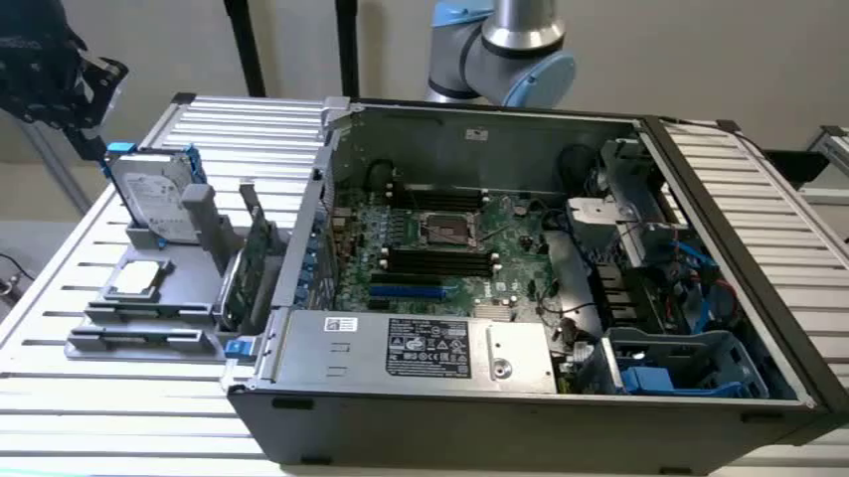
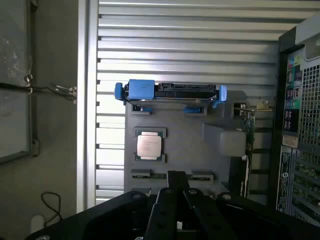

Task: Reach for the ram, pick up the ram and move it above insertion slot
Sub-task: 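Reach for the ram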

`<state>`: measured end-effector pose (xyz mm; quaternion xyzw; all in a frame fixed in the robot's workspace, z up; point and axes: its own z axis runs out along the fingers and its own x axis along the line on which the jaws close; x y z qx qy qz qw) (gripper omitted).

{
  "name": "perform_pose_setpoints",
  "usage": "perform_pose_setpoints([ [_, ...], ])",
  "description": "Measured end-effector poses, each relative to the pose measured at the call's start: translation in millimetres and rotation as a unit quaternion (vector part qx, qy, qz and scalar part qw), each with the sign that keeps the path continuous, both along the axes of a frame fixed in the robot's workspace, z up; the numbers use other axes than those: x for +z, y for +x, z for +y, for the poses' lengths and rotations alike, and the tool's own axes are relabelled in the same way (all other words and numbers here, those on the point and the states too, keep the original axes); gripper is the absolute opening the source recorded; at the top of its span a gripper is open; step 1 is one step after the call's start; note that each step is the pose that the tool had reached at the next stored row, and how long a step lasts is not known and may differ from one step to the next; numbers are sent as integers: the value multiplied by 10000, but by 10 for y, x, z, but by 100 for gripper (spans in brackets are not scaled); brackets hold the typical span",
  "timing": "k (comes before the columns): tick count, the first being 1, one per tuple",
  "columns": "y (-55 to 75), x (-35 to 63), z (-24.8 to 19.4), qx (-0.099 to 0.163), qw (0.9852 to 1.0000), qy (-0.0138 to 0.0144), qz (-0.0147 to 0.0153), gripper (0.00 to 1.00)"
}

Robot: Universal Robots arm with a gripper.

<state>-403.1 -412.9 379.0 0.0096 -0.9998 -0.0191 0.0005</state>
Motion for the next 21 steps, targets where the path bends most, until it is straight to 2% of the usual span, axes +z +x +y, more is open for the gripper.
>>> perform_pose_setpoints([
  [13,0,0,0,0,10000,0,0,11],
  [15,2,0,-13,0,10000,-1,0,11],
  [17,12,-10,-82,0,10000,0,-2,11],
  [21,40,-32,-263,0,10000,-1,-1,11],
])
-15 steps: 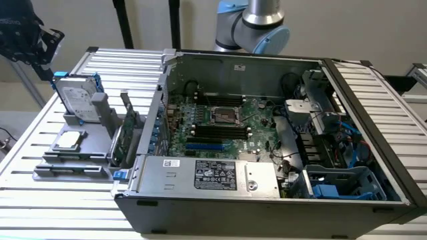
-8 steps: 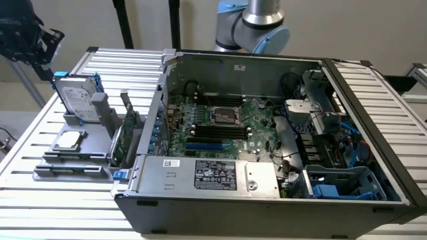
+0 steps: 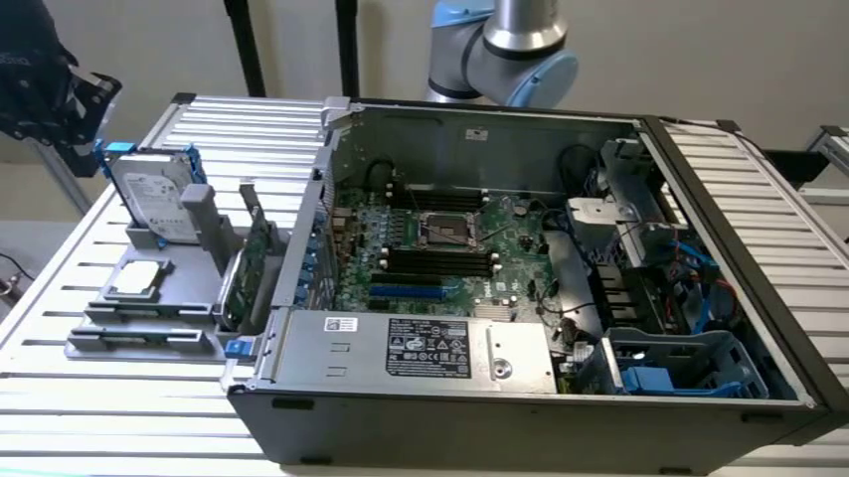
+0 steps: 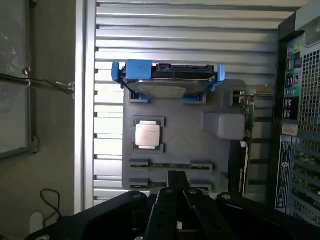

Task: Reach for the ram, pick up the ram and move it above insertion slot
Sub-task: 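Reach for the ram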

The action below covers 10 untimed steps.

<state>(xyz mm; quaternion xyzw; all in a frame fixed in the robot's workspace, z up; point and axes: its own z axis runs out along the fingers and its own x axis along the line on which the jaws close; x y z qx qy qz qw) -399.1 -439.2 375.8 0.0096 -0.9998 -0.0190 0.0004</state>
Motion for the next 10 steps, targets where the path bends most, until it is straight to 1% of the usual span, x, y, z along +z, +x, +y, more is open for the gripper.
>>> perform_pose_setpoints([
  [10,65,-85,-455,0,10000,0,0,11],
])
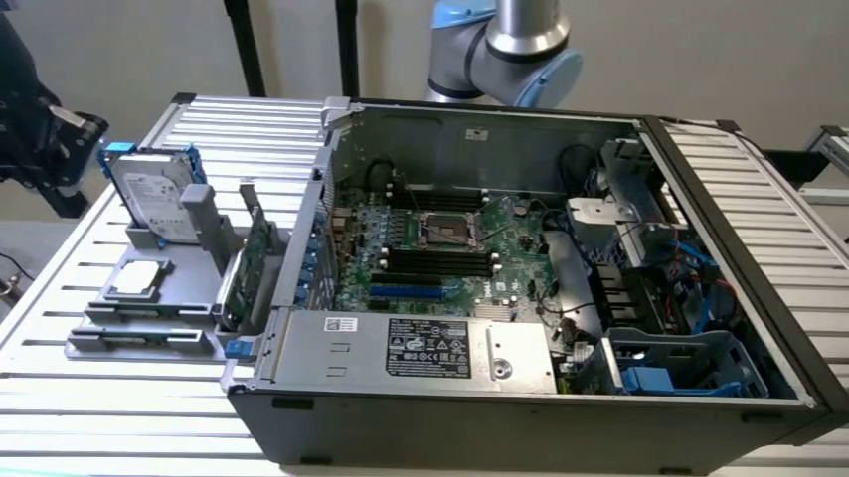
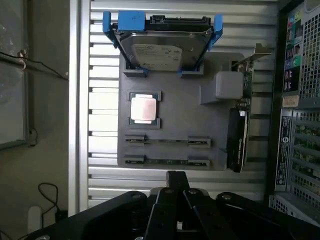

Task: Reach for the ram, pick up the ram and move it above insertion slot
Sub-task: 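Reach for the ram, then pick up the ram and move it above insertion slot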

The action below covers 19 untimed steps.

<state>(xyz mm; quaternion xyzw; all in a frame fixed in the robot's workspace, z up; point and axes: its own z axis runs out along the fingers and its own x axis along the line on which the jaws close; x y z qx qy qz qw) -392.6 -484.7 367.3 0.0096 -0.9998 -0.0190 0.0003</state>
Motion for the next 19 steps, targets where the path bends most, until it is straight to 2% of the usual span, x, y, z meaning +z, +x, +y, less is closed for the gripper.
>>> perform_pose_setpoints([
  [2,14,-18,-83,-1,10000,0,0,11],
  [4,31,-27,-118,3,10000,0,2,11],
  [6,35,-32,-121,78,10000,0,2,11],
  [10,36,-38,-121,438,9990,-1,3,11],
  [15,36,-49,-122,887,9961,-1,3,11],
  [19,36,-58,-122,1250,9922,-1,3,11],
])
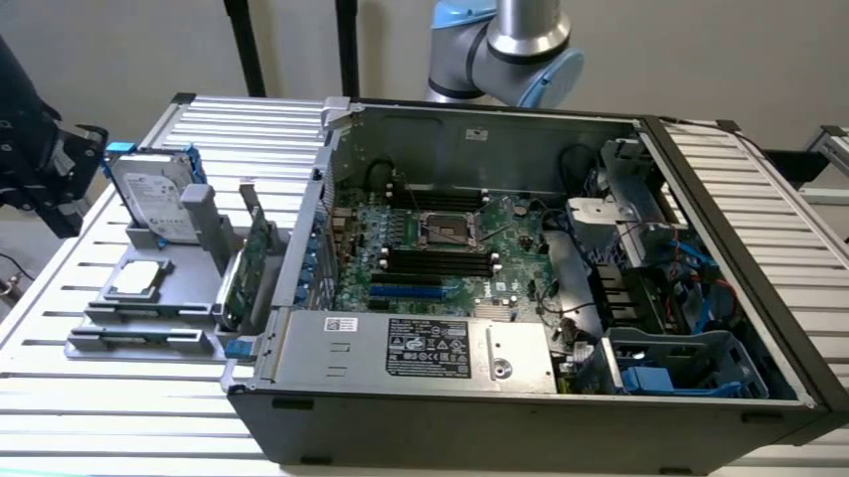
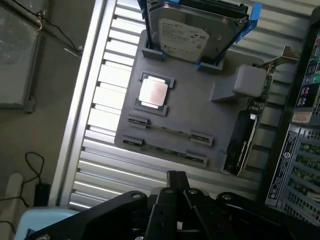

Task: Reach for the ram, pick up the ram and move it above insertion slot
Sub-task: 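Pick up the ram and move it above insertion slot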

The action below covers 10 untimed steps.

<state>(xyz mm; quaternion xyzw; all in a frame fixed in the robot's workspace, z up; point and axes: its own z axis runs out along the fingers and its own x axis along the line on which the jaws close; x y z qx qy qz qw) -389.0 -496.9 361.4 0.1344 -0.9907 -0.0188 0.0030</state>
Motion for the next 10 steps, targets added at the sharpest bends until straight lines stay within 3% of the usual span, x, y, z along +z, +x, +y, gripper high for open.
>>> perform_pose_setpoints([
  [5,0,-13,0,458,9990,0,0,11],
  [10,0,-26,0,904,9959,0,0,11],
])
